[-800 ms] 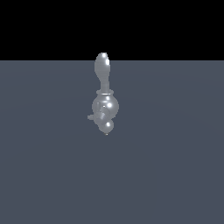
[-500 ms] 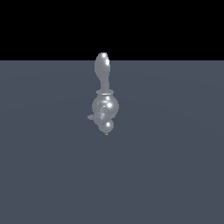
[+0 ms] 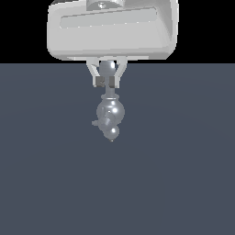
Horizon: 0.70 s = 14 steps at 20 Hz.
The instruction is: Turn on the faucet by rotating a designated handle.
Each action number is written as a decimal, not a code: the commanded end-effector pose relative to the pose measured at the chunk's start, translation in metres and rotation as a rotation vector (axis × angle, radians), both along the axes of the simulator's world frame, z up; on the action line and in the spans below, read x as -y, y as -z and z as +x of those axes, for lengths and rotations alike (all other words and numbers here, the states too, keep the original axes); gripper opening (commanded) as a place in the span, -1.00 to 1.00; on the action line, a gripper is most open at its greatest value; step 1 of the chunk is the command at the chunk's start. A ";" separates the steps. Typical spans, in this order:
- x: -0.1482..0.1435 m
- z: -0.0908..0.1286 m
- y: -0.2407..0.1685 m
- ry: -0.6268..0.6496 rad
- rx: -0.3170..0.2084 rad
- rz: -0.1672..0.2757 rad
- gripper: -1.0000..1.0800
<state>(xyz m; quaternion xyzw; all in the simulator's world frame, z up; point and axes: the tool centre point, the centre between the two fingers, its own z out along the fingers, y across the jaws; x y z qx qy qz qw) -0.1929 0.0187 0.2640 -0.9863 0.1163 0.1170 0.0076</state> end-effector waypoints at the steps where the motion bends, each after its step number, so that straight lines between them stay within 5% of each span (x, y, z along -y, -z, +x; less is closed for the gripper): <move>1: 0.000 0.033 0.008 0.018 0.048 -0.027 0.02; 3: 0.025 0.037 0.042 0.111 0.031 -0.085 0.47; 4: 0.003 0.037 0.055 0.026 0.020 -0.098 0.60; 6: 0.018 0.037 0.072 0.152 0.010 -0.054 0.74; 7: 0.002 0.068 0.065 0.076 0.057 -0.099 -0.09; 8: -0.005 0.066 0.063 0.063 0.065 -0.106 -0.09; 9: -0.010 0.070 0.078 0.045 0.076 -0.126 0.49; 10: 0.006 0.075 0.090 0.145 0.068 -0.117 0.19; 11: 0.027 0.074 0.090 0.191 0.064 -0.113 0.19; 12: 0.054 0.124 0.096 0.094 0.090 -0.109 -0.27; 13: 0.019 0.108 0.089 -0.003 0.116 -0.104 -0.27; 14: -0.057 0.084 0.100 -0.090 0.107 -0.055 0.59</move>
